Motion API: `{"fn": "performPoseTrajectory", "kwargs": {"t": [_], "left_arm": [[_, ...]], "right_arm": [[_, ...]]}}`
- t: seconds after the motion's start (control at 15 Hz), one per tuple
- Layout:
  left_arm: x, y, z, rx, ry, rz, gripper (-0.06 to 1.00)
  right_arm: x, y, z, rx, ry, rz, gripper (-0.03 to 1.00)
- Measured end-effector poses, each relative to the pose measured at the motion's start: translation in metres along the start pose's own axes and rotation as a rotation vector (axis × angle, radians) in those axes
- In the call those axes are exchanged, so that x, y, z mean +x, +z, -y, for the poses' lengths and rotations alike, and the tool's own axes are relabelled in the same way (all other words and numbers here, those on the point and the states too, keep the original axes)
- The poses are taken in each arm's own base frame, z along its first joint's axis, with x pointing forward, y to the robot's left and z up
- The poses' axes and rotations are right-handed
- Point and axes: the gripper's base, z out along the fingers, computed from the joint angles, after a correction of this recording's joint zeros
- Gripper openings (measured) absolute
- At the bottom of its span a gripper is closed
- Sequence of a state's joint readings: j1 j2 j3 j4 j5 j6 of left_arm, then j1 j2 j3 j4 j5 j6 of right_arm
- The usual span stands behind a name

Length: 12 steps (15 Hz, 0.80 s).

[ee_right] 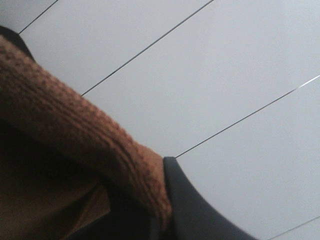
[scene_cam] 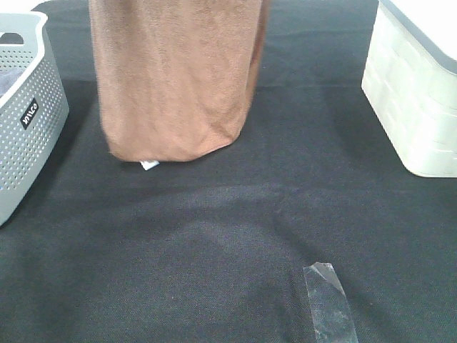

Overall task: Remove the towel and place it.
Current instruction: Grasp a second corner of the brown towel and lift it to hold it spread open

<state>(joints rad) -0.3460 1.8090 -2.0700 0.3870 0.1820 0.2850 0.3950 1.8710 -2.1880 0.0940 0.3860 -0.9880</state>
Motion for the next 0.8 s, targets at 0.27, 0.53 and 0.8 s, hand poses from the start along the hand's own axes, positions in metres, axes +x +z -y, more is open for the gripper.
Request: {"fn": "performPoseTrajectory", "kwargs": {"t": [0.27, 0.53, 0.8], "left_arm": [[0.038, 0.030, -0.001, -0.071, -0.021, 0.146, 0.00], [0.065, 0.066, 0.002, -0.142, -0.081, 0.302, 0.00], [0.077, 0.089, 0.006, -0.176, -0.082, 0.296, 0.00]], "right_arm": [[0.015, 0.044, -0.010, 0.230, 0.056, 0.147, 0.01], [0.030, 0.069, -0.017, 0.353, 0.090, 0.224, 0.01], [0.046, 0.080, -0.016, 0.353, 0.137, 0.204, 0.01]]}}
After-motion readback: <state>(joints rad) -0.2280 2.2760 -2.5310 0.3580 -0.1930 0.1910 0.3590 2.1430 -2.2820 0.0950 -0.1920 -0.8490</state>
